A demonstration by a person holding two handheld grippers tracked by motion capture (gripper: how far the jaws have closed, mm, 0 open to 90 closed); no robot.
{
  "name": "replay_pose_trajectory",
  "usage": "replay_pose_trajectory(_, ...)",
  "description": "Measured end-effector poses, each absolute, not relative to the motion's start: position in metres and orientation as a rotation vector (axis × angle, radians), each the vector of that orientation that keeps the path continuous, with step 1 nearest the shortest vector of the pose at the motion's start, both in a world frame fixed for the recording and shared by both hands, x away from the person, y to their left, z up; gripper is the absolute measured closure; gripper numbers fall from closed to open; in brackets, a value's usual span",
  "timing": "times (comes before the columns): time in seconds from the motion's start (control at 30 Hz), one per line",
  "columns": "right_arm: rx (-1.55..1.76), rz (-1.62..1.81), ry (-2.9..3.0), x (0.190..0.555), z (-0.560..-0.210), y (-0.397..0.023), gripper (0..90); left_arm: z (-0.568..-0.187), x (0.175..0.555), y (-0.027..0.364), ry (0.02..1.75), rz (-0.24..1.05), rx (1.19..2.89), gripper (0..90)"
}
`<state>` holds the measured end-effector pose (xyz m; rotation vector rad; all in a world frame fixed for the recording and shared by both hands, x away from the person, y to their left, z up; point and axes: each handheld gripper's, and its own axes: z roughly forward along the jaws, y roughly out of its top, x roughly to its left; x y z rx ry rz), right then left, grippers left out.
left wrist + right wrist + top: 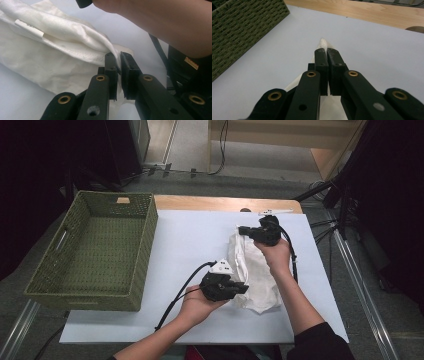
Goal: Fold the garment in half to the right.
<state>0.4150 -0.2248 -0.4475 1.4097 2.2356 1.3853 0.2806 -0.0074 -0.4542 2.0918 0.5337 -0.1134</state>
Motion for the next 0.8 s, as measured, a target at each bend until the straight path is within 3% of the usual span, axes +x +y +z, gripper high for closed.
replay_pose_trajectory(0.8, 1.527, 1.348, 2.112, 0.398, -0.451, -0.278, 85.4, -0.465, 0.288, -0.057, 0.45, -0.185, 2.133, 84.4)
